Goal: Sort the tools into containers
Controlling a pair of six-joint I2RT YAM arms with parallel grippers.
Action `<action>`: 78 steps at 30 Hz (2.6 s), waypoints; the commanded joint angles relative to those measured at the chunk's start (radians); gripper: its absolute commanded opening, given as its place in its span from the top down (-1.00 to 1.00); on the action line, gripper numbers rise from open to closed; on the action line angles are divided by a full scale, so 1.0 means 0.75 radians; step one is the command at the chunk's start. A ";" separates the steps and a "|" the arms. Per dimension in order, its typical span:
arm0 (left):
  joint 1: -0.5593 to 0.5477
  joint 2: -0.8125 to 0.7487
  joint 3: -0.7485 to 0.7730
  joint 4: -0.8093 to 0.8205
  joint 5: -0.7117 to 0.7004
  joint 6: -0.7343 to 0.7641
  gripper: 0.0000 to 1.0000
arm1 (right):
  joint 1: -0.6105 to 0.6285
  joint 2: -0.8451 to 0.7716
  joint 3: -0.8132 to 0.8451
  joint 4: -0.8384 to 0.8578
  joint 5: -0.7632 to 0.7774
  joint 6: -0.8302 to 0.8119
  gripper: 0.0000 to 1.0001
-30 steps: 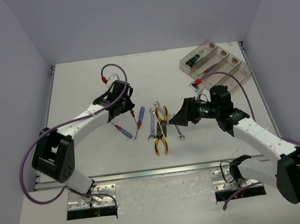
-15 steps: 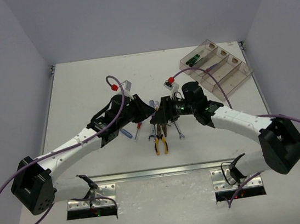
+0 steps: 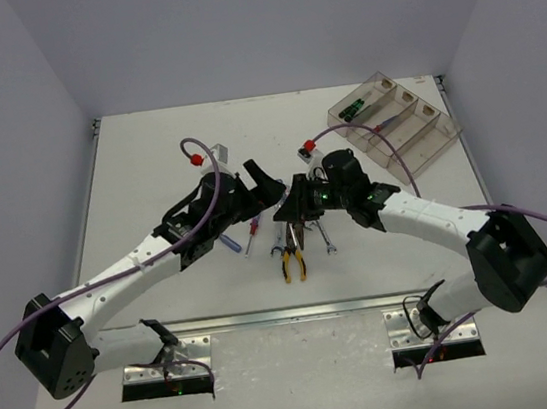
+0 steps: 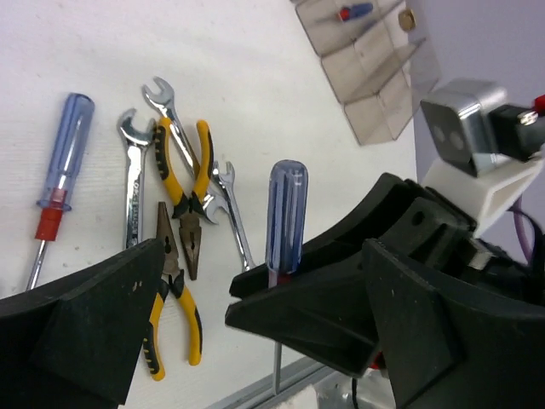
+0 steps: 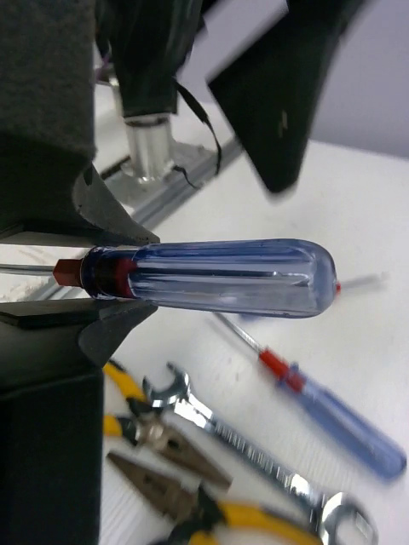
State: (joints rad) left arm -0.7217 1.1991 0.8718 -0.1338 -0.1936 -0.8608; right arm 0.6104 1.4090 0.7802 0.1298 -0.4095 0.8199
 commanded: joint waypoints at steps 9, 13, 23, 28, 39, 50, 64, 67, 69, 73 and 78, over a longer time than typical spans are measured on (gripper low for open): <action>-0.009 -0.221 0.101 -0.615 -0.696 -0.039 -1.00 | -0.629 0.355 0.654 -0.588 0.557 -0.078 1.00; -0.008 -0.214 0.028 -0.615 -0.673 -0.046 -1.00 | -0.767 0.685 1.090 -0.764 0.699 -0.105 1.00; -0.005 -0.055 -0.066 -0.722 -0.804 -0.326 -1.00 | -0.900 1.184 1.717 -0.838 0.884 -0.132 1.00; -0.005 0.081 0.001 -0.925 -0.913 -0.499 -1.00 | -0.908 1.299 1.850 -0.846 0.906 -0.113 0.98; -0.001 0.099 -0.066 -0.717 -0.745 -0.333 -1.00 | -0.908 1.227 1.816 -0.869 0.896 -0.104 -0.34; 0.077 0.255 -0.024 -0.665 -0.472 -0.501 -1.00 | -0.744 0.794 1.443 -0.940 0.510 -0.350 -0.50; 0.238 0.676 0.122 -0.584 -0.388 -0.472 -0.62 | -0.431 -0.060 0.252 -0.522 0.169 -0.353 -0.47; 0.257 0.710 0.108 -0.543 -0.346 -0.442 -0.05 | -0.425 -0.123 0.174 -0.493 0.155 -0.351 -0.47; 0.259 0.721 0.098 -0.519 -0.322 -0.421 0.17 | -0.427 -0.148 0.156 -0.488 0.149 -0.355 -0.47; 0.267 0.682 0.025 -0.418 -0.237 -0.359 0.98 | -0.423 -0.130 0.101 -0.411 0.015 -0.338 -0.44; 0.263 0.386 -0.105 -0.334 -0.251 -0.263 1.00 | -0.337 -0.096 -0.032 -0.144 -0.275 -0.227 -0.43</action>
State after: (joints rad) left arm -0.5295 1.6653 0.8821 -0.4547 -0.4206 -1.1273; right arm 0.2920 1.3172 0.8322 -0.1941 -0.4094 0.5771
